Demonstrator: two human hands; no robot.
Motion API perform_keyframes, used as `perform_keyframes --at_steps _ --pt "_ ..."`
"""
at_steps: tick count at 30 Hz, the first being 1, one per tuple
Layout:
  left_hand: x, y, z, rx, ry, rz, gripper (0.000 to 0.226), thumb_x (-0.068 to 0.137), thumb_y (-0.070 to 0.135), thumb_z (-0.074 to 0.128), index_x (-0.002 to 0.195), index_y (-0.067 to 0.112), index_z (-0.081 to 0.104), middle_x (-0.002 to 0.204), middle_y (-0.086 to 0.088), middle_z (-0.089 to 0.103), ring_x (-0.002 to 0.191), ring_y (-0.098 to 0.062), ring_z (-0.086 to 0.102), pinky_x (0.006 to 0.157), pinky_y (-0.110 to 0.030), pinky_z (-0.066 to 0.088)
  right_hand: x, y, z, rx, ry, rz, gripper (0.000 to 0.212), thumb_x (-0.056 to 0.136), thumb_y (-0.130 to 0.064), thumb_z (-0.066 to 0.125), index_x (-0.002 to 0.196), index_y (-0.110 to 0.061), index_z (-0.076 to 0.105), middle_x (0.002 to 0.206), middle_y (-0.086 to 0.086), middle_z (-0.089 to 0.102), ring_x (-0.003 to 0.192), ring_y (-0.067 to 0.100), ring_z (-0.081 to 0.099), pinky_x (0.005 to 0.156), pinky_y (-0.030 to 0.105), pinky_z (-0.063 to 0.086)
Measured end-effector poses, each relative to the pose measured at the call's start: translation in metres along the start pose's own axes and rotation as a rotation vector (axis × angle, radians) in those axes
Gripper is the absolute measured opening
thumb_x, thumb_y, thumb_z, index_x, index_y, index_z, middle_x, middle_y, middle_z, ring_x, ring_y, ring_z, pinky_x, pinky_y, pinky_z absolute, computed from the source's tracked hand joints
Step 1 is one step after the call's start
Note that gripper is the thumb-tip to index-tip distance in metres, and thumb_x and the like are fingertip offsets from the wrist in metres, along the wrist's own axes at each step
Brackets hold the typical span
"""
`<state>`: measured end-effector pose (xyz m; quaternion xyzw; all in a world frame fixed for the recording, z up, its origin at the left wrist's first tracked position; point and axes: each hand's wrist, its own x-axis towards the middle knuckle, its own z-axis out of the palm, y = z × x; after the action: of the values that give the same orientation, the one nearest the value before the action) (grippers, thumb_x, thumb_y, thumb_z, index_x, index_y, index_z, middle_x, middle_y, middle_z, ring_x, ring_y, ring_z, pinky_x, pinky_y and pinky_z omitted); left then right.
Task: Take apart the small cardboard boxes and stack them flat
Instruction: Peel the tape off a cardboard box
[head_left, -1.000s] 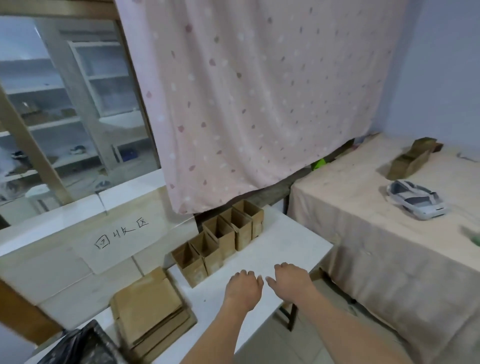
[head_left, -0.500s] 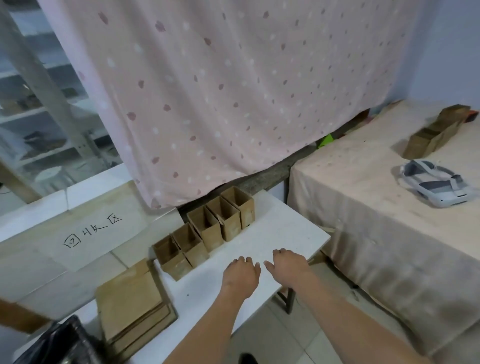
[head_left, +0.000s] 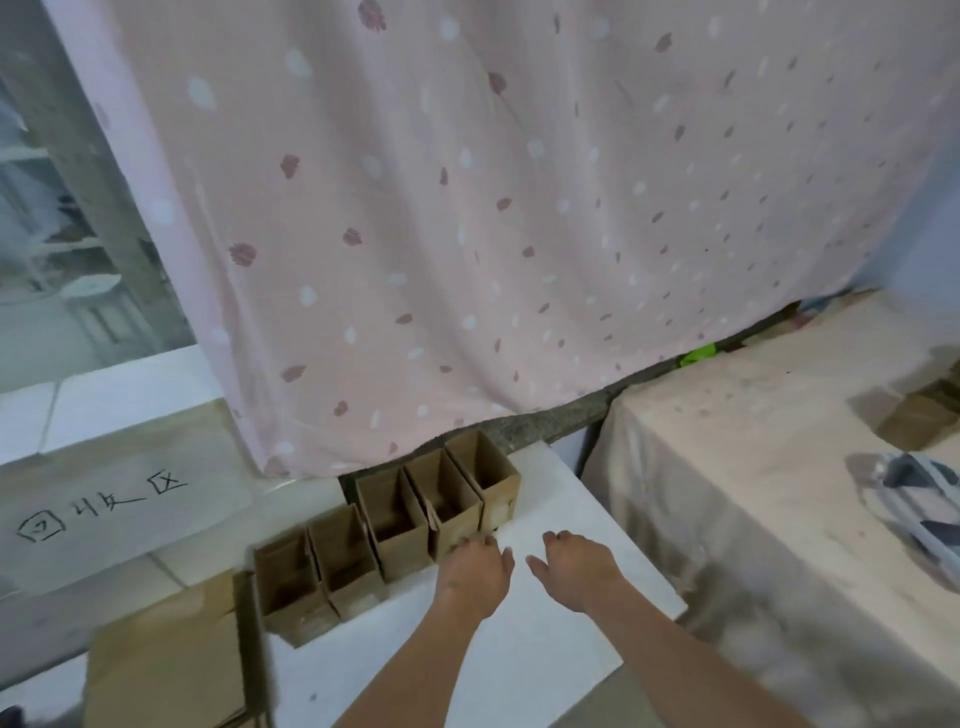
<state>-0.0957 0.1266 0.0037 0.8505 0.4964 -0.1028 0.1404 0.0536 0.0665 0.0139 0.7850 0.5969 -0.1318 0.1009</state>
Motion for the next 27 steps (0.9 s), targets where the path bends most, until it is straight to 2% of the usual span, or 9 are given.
perform_keyframes --at_steps 5,10,14,17,21,24,27 --pt "0.046 -0.004 -0.008 0.016 -0.004 -0.012 0.052 0.107 0.042 0.02 0.125 0.012 0.06 0.125 -0.012 0.062 0.112 -0.03 0.061 0.092 -0.038 0.047 0.052 0.005 -0.013 -0.007 -0.055 -0.034 0.053 0.102 -0.054 0.028 0.129 -0.013 0.049 0.124 0.008 0.058 0.114 0.026 0.057 0.089 0.038 0.046" --pt "0.074 -0.01 -0.012 -0.036 -0.011 -0.06 0.048 0.108 0.039 0.023 0.132 0.014 0.055 0.13 -0.012 0.057 0.117 -0.029 0.056 0.098 -0.04 0.046 0.092 0.013 -0.023 0.023 -0.059 -0.087 0.051 0.102 -0.054 0.029 0.127 -0.014 0.05 0.122 0.008 0.058 0.111 0.025 0.057 0.086 0.037 0.044" --pt "0.093 -0.008 -0.019 -0.032 0.004 -0.078 0.044 0.109 0.033 0.024 0.131 0.013 0.057 0.129 -0.015 0.057 0.117 -0.033 0.054 0.098 -0.043 0.046 0.126 0.021 -0.031 0.029 -0.069 -0.154 0.046 0.103 -0.049 0.032 0.126 -0.014 0.052 0.121 0.008 0.059 0.109 0.025 0.058 0.085 0.035 0.044" --pt "0.105 -0.011 -0.021 -0.073 -0.001 -0.177 0.047 0.108 0.035 0.023 0.134 0.012 0.053 0.128 -0.016 0.055 0.116 -0.035 0.054 0.095 -0.044 0.045 0.153 0.023 -0.038 0.042 -0.097 -0.205 0.048 0.103 -0.048 0.034 0.127 -0.013 0.054 0.123 0.009 0.058 0.112 0.026 0.057 0.088 0.035 0.045" --pt "0.116 -0.011 -0.015 -0.121 -0.014 -0.278 0.04 0.108 0.027 0.026 0.137 0.013 0.05 0.13 -0.016 0.054 0.118 -0.036 0.051 0.093 -0.046 0.046 0.182 0.019 -0.043 0.026 -0.12 -0.334 0.046 0.101 -0.047 0.037 0.13 -0.014 0.052 0.122 0.009 0.059 0.108 0.027 0.059 0.085 0.036 0.046" --pt "0.121 -0.001 -0.01 -0.122 -0.04 -0.37 0.042 0.108 0.028 0.024 0.134 0.011 0.052 0.13 -0.015 0.054 0.118 -0.036 0.051 0.095 -0.047 0.044 0.198 0.015 -0.041 0.016 -0.154 -0.457 0.05 0.102 -0.044 0.037 0.142 -0.014 0.043 0.134 0.01 0.055 0.117 0.029 0.056 0.091 0.038 0.046" --pt "0.127 0.009 -0.005 -0.131 -0.057 -0.423 0.045 0.107 0.03 0.022 0.132 0.012 0.054 0.129 -0.013 0.055 0.117 -0.034 0.05 0.102 -0.049 0.04 0.209 0.014 -0.04 -0.011 -0.165 -0.56 0.049 0.103 -0.038 0.041 0.144 -0.012 0.04 0.138 0.011 0.051 0.118 0.03 0.055 0.092 0.039 0.047"
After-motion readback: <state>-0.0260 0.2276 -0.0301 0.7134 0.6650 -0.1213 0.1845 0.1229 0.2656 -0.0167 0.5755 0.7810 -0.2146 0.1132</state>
